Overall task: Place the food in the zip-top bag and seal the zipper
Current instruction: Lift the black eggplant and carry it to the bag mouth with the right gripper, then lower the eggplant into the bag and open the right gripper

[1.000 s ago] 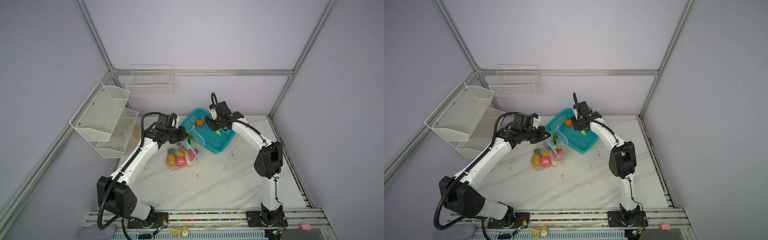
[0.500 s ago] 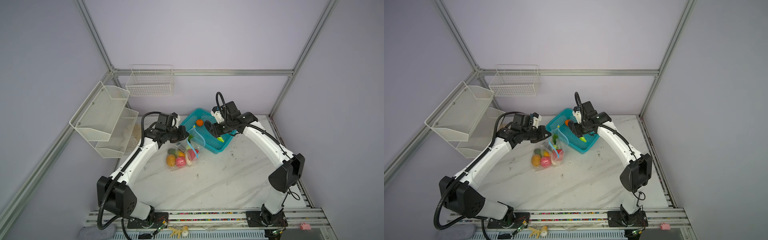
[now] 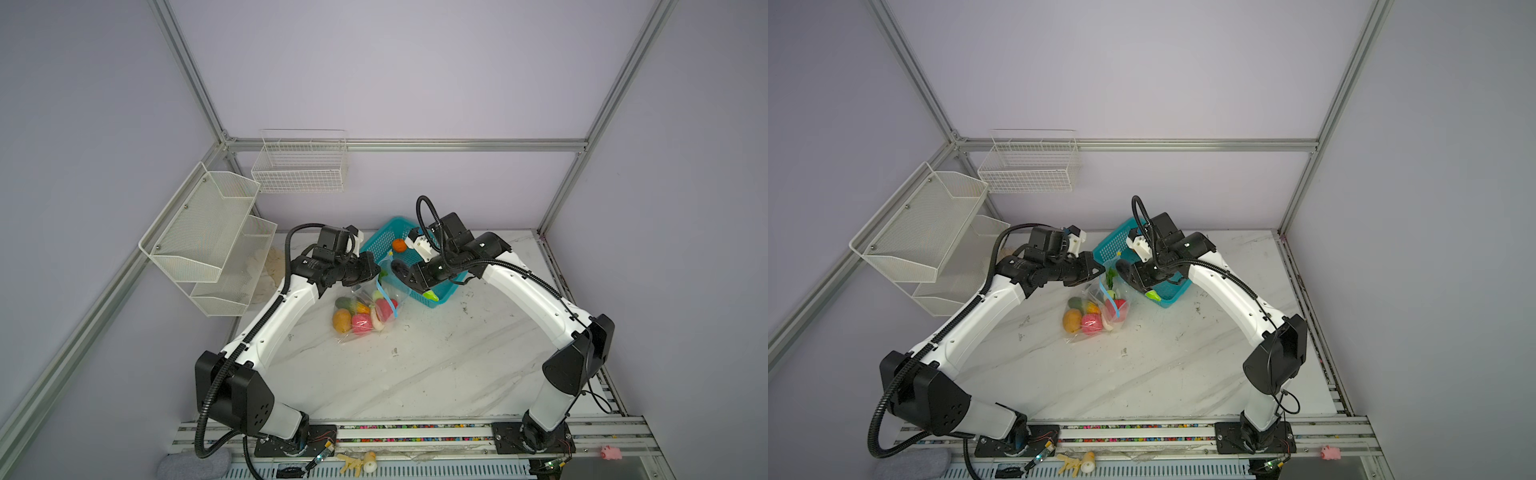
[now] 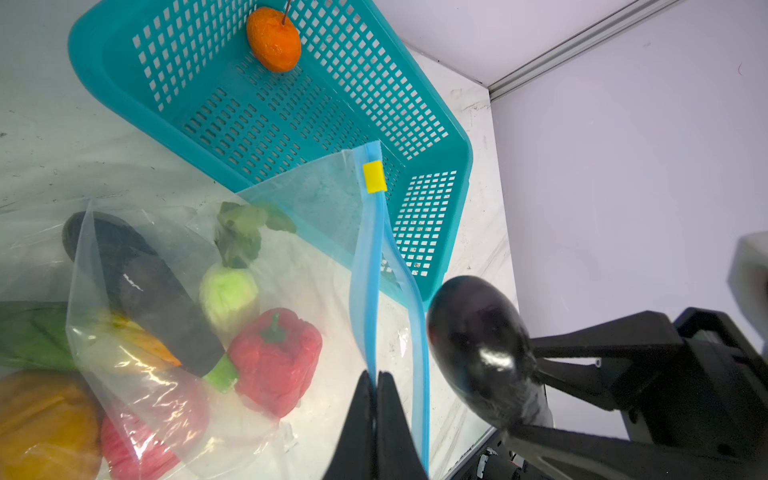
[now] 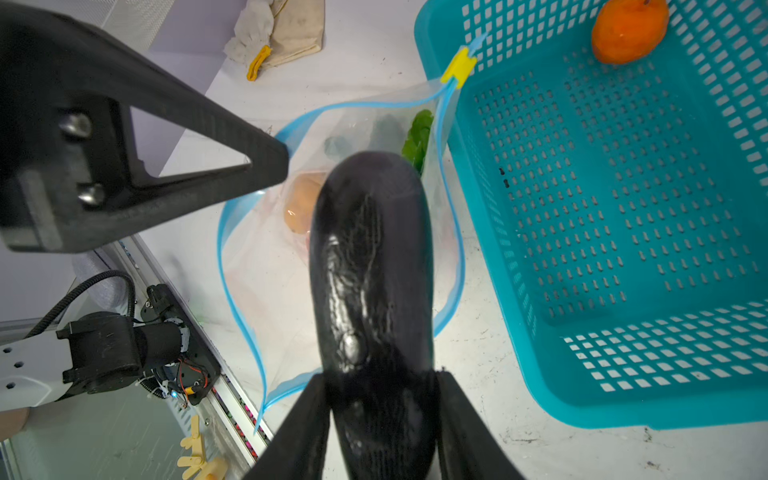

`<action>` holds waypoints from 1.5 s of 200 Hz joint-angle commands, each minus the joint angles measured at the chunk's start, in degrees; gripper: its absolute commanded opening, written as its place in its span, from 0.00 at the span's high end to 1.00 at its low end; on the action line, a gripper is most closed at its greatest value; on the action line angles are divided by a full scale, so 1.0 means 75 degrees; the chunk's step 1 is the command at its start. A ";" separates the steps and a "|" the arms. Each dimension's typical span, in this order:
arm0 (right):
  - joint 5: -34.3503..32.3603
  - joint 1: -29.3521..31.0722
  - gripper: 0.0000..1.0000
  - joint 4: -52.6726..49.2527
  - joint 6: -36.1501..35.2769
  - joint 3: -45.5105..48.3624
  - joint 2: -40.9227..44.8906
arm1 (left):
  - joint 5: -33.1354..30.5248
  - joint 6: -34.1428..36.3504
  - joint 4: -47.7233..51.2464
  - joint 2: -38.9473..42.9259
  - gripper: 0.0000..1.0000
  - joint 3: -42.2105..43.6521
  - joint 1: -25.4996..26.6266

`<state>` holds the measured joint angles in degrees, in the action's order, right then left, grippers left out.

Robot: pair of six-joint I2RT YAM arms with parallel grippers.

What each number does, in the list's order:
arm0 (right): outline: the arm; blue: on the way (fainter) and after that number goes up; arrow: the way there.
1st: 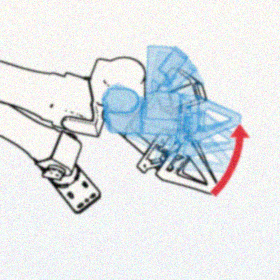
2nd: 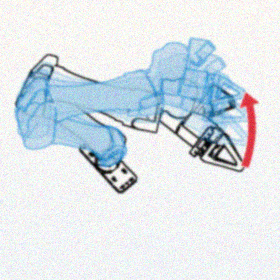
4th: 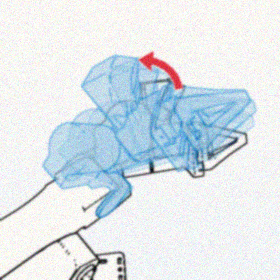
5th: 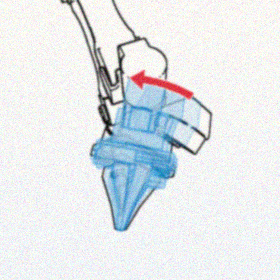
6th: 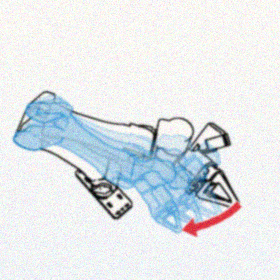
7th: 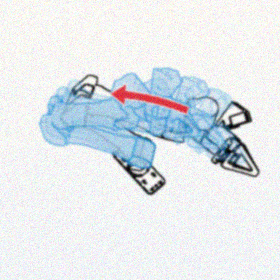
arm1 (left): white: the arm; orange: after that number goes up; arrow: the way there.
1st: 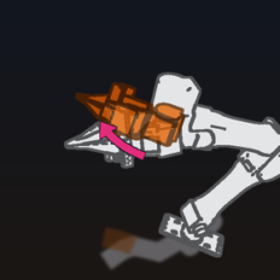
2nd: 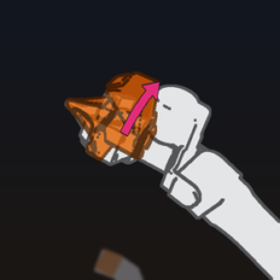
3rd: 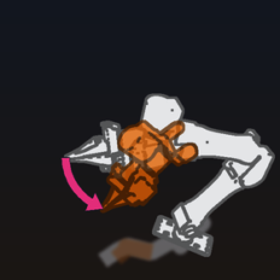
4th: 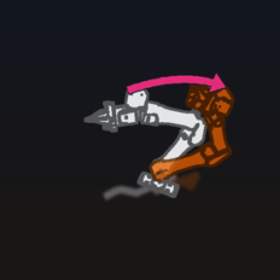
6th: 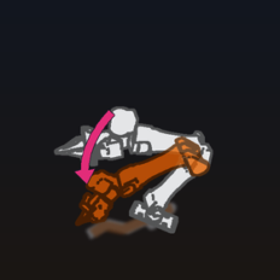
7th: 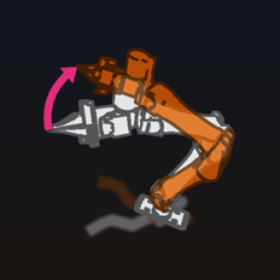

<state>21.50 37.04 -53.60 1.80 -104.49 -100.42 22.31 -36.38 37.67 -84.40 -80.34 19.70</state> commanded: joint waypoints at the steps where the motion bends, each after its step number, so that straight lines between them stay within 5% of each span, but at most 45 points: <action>1: 0.0216 0.0015 0.58 -0.0178 -0.0160 0.0156 0.0083 | 0.0065 0.0017 -0.0319 0.0118 1.00 -0.0227 0.0033; 300: 0.0777 0.0643 0.56 -0.0081 -0.0175 -0.1281 -0.2055 | 0.0014 -0.0024 -0.0363 0.0373 1.00 -0.0006 0.0209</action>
<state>26.11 41.54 -54.74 0.73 -113.67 -115.42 22.11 -36.40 37.28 -84.16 -80.34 21.08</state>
